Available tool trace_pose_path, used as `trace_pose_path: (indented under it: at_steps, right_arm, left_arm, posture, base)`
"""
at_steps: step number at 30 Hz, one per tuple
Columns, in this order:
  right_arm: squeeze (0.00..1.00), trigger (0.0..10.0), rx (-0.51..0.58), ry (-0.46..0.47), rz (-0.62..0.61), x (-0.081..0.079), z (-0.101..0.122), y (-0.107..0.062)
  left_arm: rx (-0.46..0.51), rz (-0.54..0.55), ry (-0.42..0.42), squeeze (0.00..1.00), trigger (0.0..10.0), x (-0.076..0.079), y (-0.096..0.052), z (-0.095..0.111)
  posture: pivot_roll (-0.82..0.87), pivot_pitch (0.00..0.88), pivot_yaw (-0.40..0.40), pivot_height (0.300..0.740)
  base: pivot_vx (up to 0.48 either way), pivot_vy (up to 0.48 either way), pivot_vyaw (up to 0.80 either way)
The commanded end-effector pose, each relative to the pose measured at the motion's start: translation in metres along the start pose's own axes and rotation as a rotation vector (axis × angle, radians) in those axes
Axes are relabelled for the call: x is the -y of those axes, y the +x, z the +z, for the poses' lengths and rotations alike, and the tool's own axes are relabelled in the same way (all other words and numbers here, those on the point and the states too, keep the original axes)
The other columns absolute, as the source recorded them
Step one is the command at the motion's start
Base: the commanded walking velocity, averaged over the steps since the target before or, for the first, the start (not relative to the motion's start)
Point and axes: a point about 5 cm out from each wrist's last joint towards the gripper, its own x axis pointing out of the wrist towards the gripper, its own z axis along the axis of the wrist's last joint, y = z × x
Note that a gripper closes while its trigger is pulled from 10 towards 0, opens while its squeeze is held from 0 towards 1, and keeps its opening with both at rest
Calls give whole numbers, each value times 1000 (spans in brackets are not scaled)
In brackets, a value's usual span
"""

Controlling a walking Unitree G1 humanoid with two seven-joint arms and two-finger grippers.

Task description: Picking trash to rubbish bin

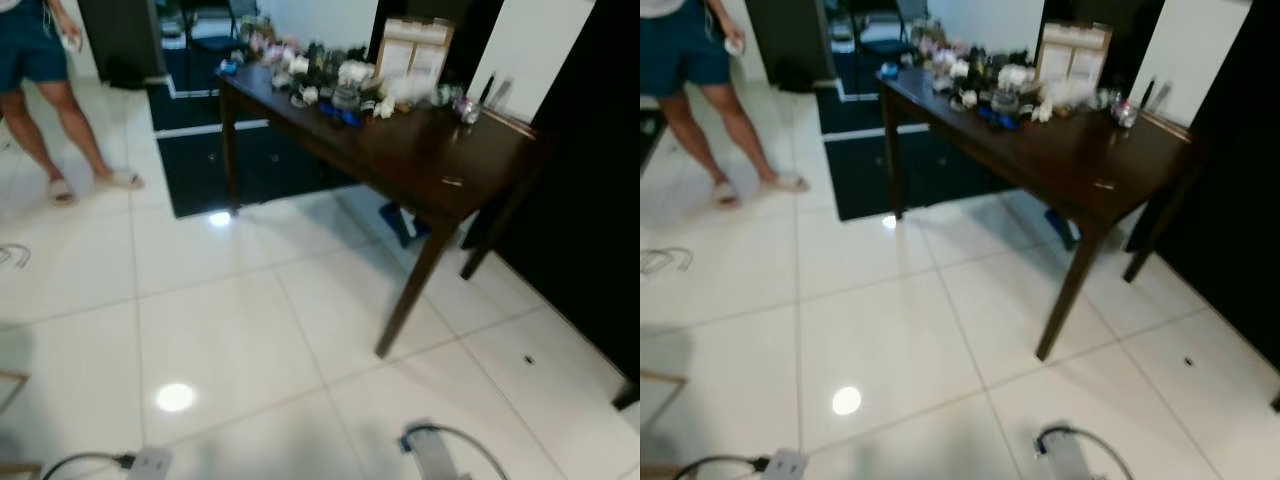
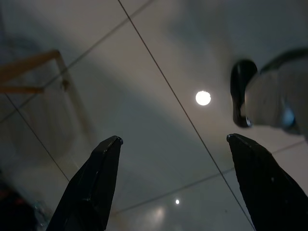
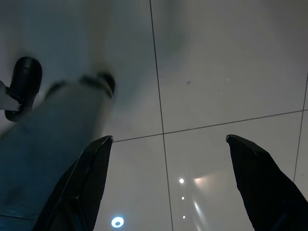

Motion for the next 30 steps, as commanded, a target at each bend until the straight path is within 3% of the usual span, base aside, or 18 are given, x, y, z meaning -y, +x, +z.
trace_pose_path:
  at_steps: [1, 30]
  right_arm:
    - [0, 10000, -24, -4, -14, 7, -7, -1]
    - [0, 10000, -30, -14, 8, 0, -10, -1]
  left_arm:
    - [-21, -8, 1, 0, 10000, 3, -1, -7]
    - [-41, -2, 8, 0, 10000, -1, -2, -15]
  posture:
    - [146, 73, -38, 740]
    - [161, 73, -42, 740]
  base:
    - [289, 0, 0]
    - [285, 0, 0]
